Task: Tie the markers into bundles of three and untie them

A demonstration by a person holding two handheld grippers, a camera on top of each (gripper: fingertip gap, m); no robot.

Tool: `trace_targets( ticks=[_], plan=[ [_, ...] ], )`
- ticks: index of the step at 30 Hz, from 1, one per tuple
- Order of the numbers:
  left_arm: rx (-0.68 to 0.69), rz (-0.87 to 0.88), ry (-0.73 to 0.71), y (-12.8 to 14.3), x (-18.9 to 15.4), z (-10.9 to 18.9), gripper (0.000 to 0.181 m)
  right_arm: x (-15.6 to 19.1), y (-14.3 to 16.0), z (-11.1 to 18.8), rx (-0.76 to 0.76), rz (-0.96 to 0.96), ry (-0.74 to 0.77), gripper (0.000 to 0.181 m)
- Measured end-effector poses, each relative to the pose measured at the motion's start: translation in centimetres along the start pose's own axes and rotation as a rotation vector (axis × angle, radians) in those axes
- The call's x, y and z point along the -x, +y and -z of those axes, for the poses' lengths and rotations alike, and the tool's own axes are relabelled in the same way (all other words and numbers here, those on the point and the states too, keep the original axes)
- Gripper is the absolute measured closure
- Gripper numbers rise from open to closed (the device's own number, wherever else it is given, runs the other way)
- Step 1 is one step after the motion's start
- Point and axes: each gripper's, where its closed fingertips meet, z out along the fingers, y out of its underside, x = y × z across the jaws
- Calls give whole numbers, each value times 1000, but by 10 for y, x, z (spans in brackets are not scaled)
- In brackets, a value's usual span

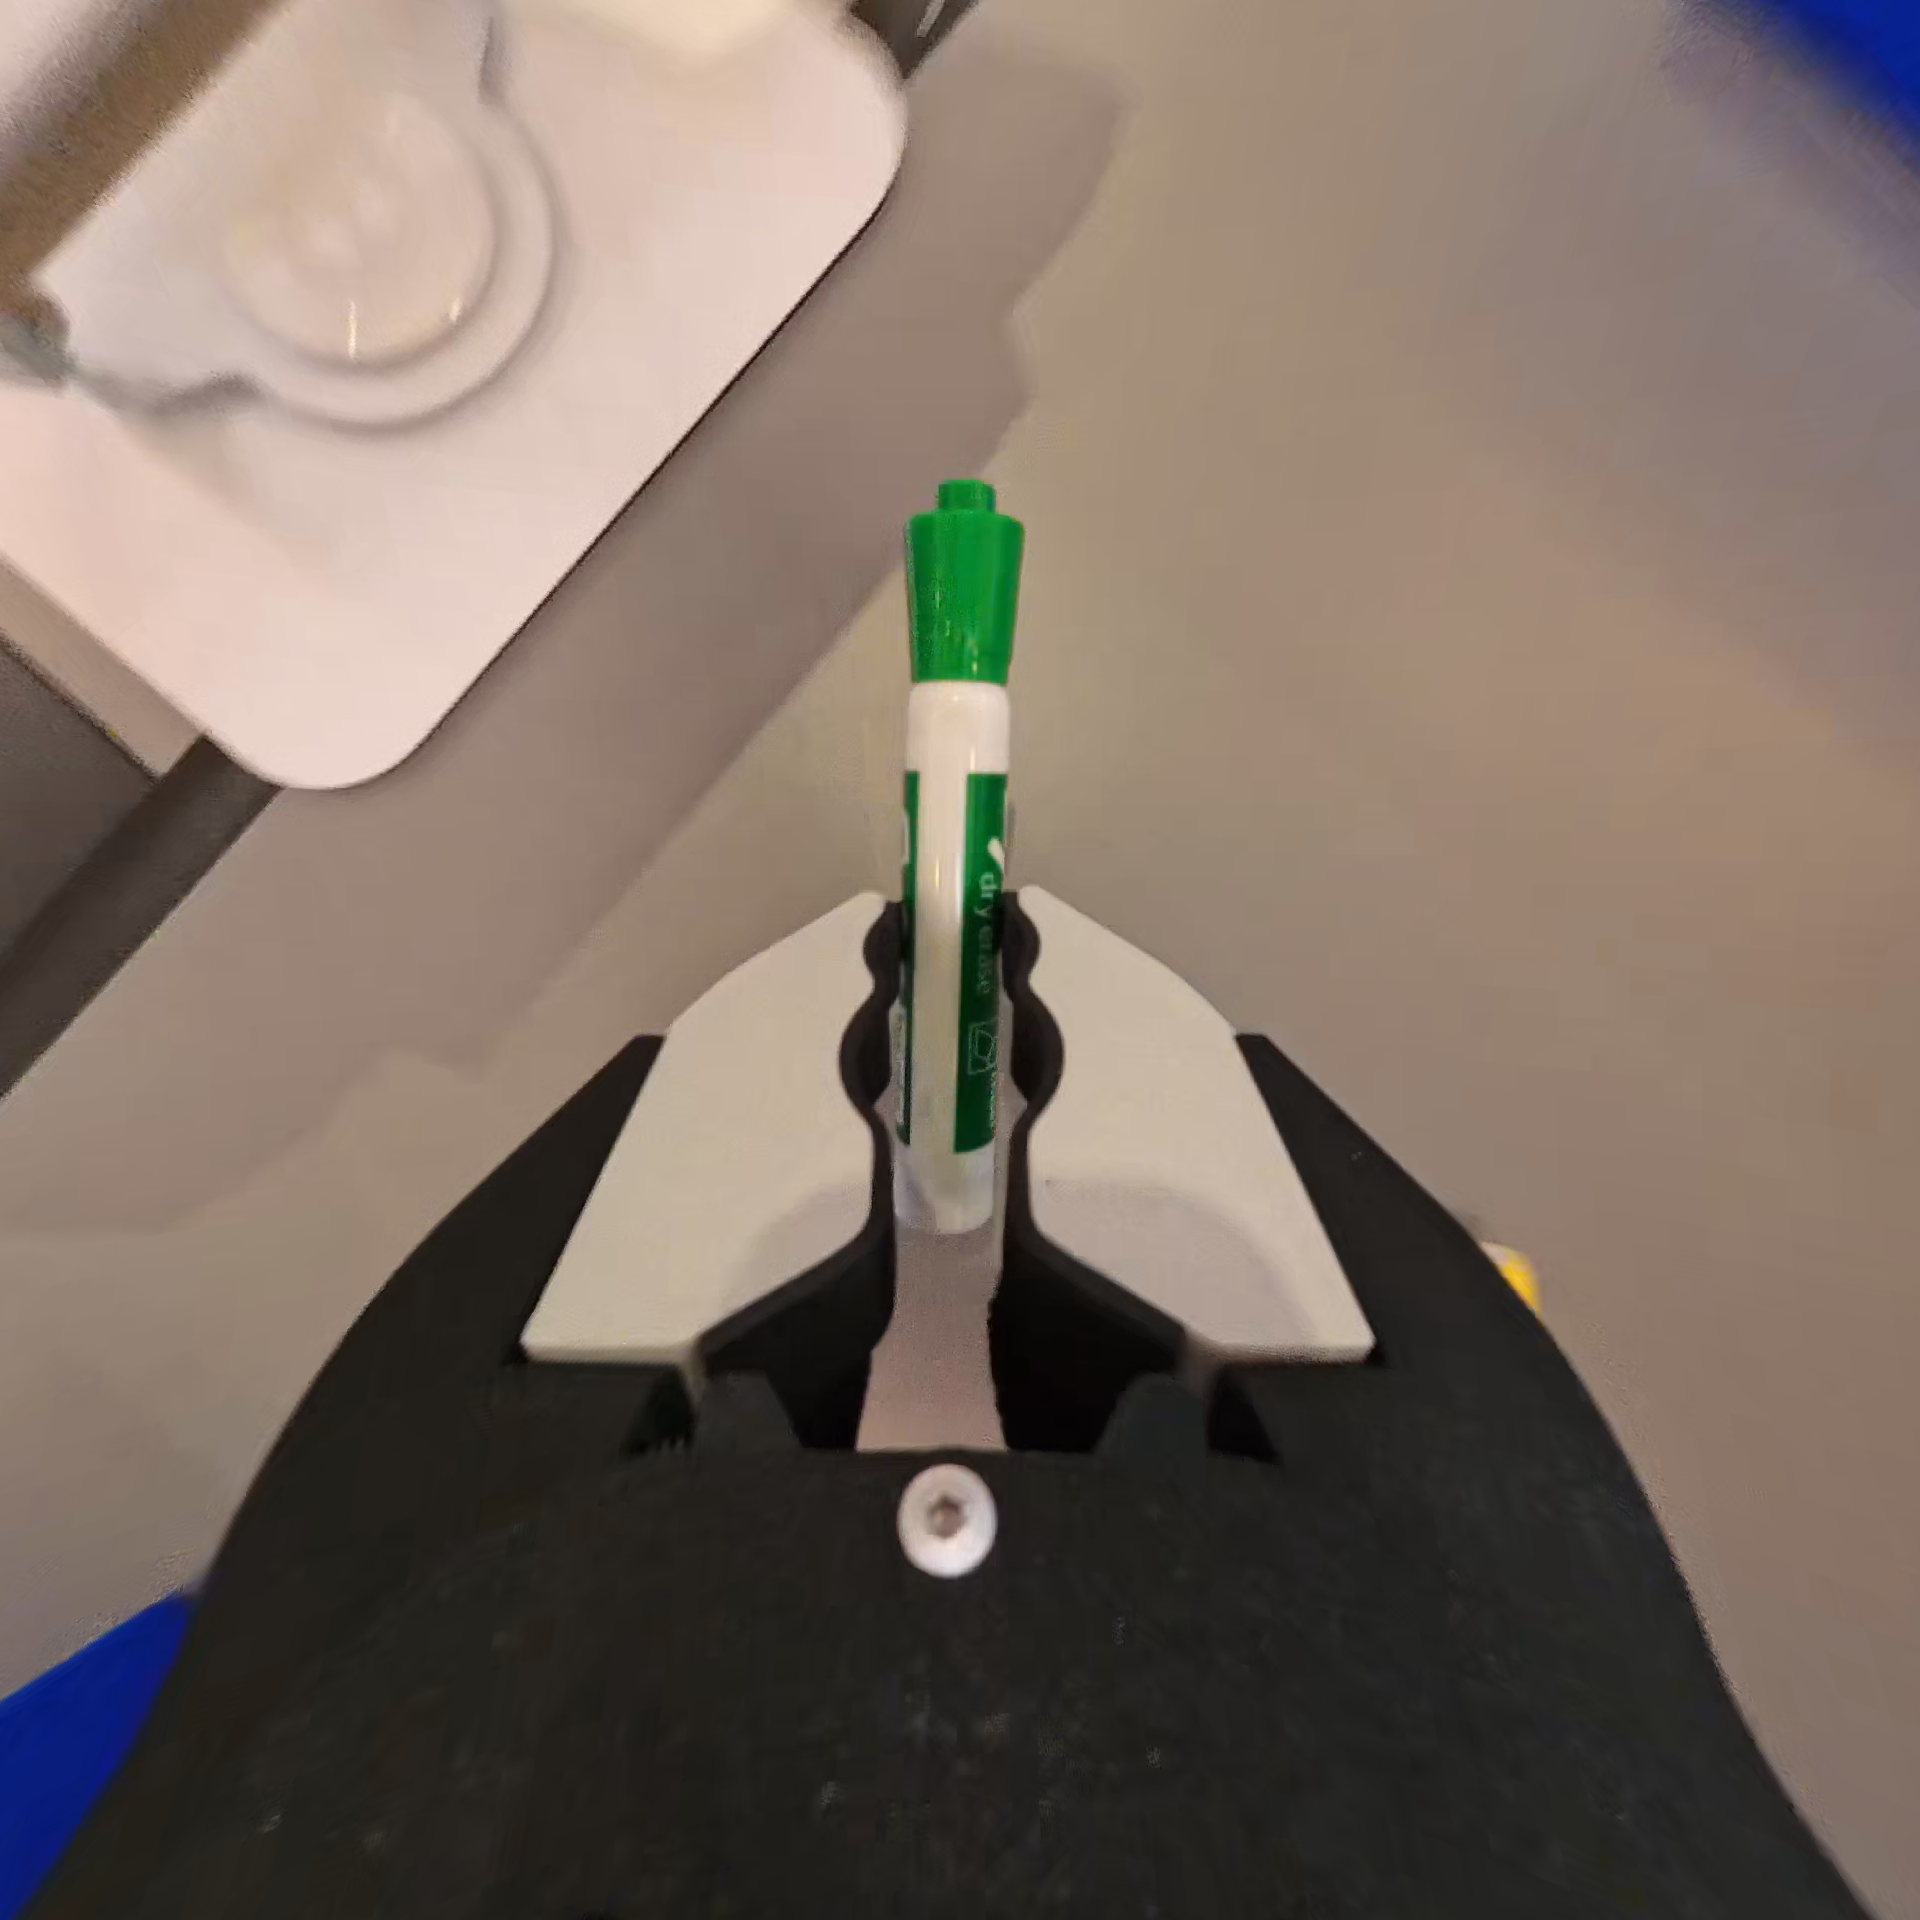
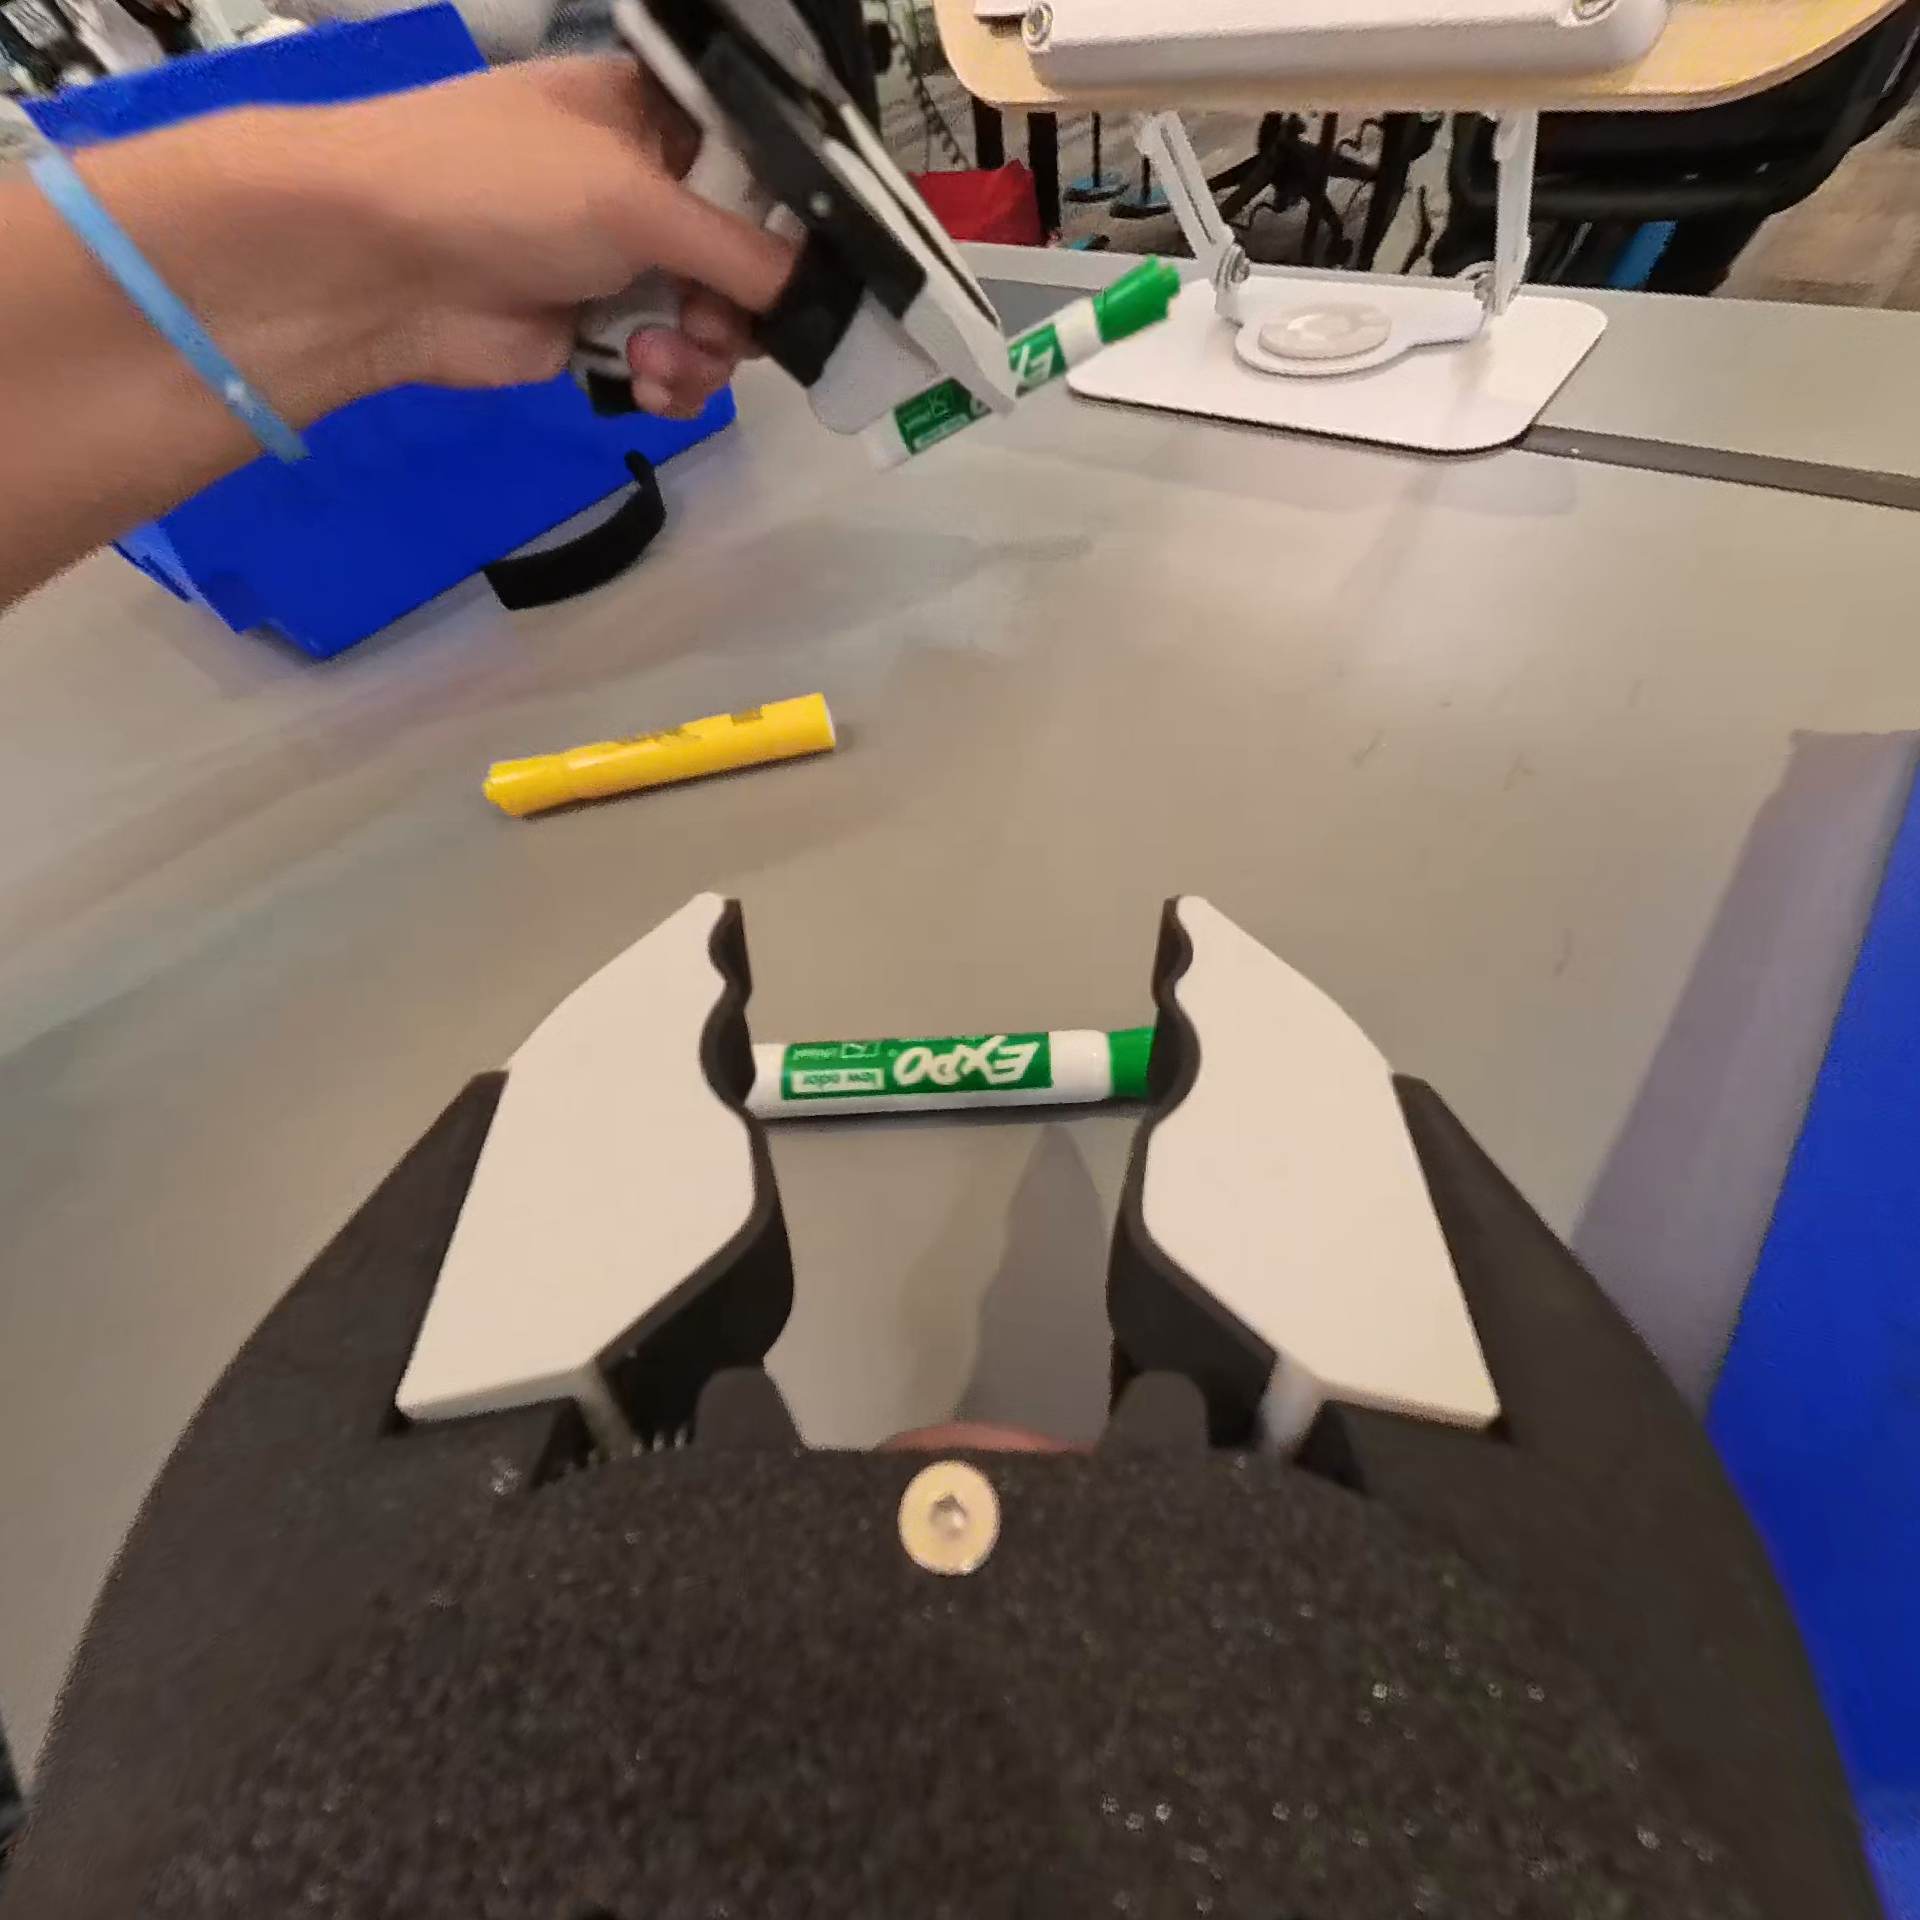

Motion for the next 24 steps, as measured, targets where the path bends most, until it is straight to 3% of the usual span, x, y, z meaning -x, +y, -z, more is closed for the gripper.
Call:
trace_targets(
  ticks=[5, 8, 14, 16, 20, 21, 23, 24],
  plan=[
    [-480, -40, 246, -16, -81, 72, 163, 15, -41, -4, -110, -91, -125, 122],
    [-662, -68, 389, -9, -123, 105, 163, 38, -74, -17, -140, -151, -283, 123],
    [-731, -141, 522, 14, -157, 114, 163, 72, -127, -42, -230, -141, -457, 128],
    [-695, -150, 549, 19, -156, 108, 163, 74, -130, -50, -214, -101, -439, 136],
    [-766, -134, 583, 16, -151, 109, 163, 61, -130, -68, -165, -56, -354, 147],
    [-765, -144, 583, 14, -151, 109, 163, 61, -128, -73, -133, -68, -367, 145],
    [-782, -156, 567, 10, -151, 110, 163, 65, -131, -76, -117, -47, -419, 162],
    [-777, -159, 547, 8, -149, 108, 163, 64, -131, -78, -100, -22, -411, 162]
  ],
)
